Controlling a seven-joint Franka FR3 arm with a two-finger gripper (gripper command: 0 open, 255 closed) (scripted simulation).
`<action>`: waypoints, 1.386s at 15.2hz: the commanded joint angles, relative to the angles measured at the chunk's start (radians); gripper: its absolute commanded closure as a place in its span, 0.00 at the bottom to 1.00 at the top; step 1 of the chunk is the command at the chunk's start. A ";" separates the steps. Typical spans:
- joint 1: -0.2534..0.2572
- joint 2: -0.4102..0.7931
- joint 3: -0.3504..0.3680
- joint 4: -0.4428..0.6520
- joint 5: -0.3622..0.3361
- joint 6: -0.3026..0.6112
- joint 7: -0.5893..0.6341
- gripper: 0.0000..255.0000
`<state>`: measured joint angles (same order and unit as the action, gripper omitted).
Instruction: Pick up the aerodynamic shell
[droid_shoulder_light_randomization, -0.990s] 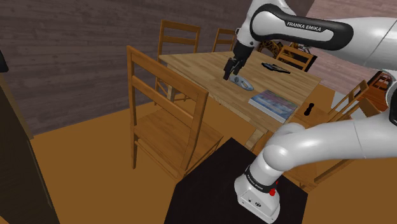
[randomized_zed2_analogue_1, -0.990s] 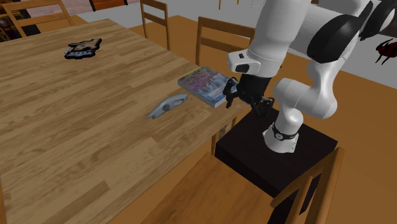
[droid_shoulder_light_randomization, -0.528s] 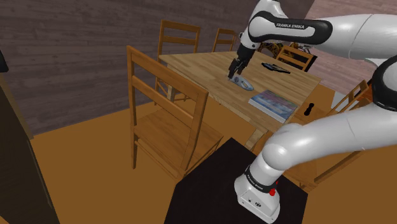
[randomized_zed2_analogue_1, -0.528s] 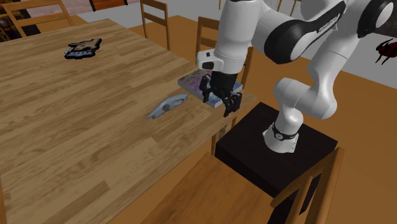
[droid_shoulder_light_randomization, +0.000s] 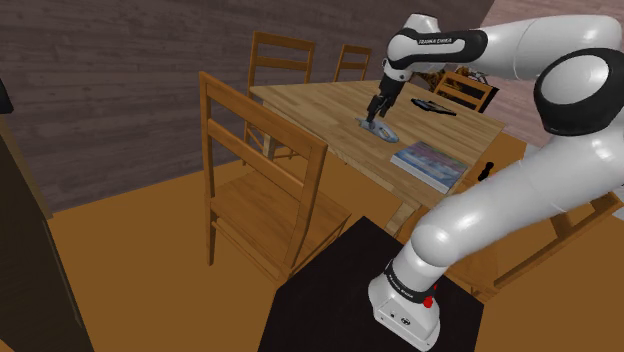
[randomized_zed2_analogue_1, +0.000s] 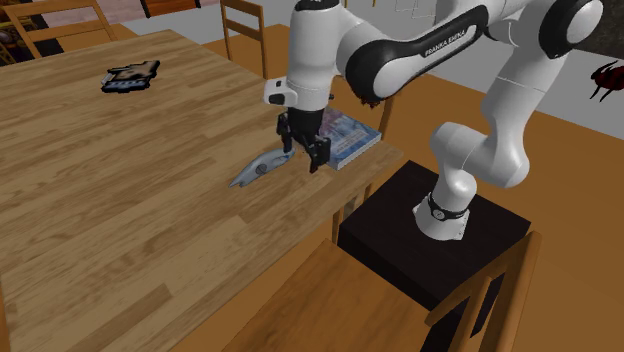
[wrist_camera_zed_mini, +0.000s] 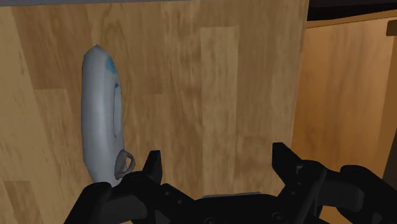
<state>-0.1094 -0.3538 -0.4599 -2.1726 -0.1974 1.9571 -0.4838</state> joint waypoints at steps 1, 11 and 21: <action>-0.001 0.057 -0.034 0.039 0.018 0.016 -0.039 0.00; -0.040 0.365 -0.178 0.257 0.189 0.066 -0.268 0.00; -0.043 0.390 -0.179 0.191 0.205 0.152 -0.279 1.00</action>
<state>-0.1527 0.0356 -0.6393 -1.9804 0.0078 2.1073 -0.7630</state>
